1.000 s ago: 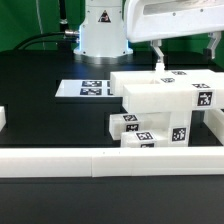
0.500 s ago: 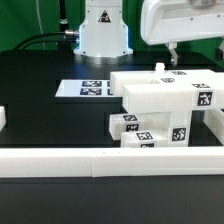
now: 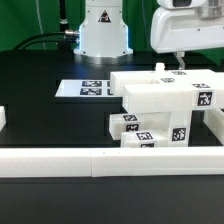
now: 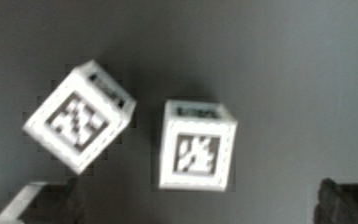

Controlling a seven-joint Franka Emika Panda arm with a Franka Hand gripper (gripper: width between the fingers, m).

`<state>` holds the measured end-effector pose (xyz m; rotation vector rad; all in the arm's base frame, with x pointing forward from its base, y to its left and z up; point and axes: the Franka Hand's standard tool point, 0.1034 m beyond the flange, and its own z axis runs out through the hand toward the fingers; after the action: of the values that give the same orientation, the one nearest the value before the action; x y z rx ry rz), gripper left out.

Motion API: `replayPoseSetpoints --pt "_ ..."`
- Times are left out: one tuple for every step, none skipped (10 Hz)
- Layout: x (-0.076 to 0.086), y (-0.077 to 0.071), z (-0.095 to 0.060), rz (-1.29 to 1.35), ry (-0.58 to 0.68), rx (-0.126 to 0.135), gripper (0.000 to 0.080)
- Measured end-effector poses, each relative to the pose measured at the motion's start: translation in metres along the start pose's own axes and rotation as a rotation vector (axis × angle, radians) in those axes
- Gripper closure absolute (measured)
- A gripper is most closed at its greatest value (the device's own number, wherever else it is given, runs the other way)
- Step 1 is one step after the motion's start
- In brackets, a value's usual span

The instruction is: Assemble chair

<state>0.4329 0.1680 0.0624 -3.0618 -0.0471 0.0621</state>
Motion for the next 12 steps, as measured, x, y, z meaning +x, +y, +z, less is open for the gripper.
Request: replayPoseSetpoints --pt "-0.006 -0.001 0.005 -0.007 0.004 -0.004 0.0151" --pt "-0.004 0.000 0.004 -0.004 0.004 -0.004 0.0151" --pt "-0.004 0.000 0.004 -0.004 0.005 -0.004 0.0151" --pt "-0.004 -0.002 0.008 0.008 0.010 -0.005 0.0151" --pt "-0.008 -0.008 0.019 0.015 0.007 -0.009 0.0151" --pt "-0.008 -0.010 0.030 0.010 0.015 -0.014 0.0151" --pt "-0.005 -0.010 0.040 0.012 0.013 -0.019 0.0151" --pt "-0.004 -0.009 0.044 0.015 0.010 -0.021 0.0151" --pt "-0.004 -0.009 0.044 0.015 0.011 -0.020 0.0151" --pt "-0.004 -0.009 0.044 0.015 0.010 -0.021 0.0151" --pt "-0.005 -0.009 0.045 0.015 0.010 -0.021 0.0151" --pt "-0.004 -0.009 0.045 0.015 0.010 -0.021 0.0151"
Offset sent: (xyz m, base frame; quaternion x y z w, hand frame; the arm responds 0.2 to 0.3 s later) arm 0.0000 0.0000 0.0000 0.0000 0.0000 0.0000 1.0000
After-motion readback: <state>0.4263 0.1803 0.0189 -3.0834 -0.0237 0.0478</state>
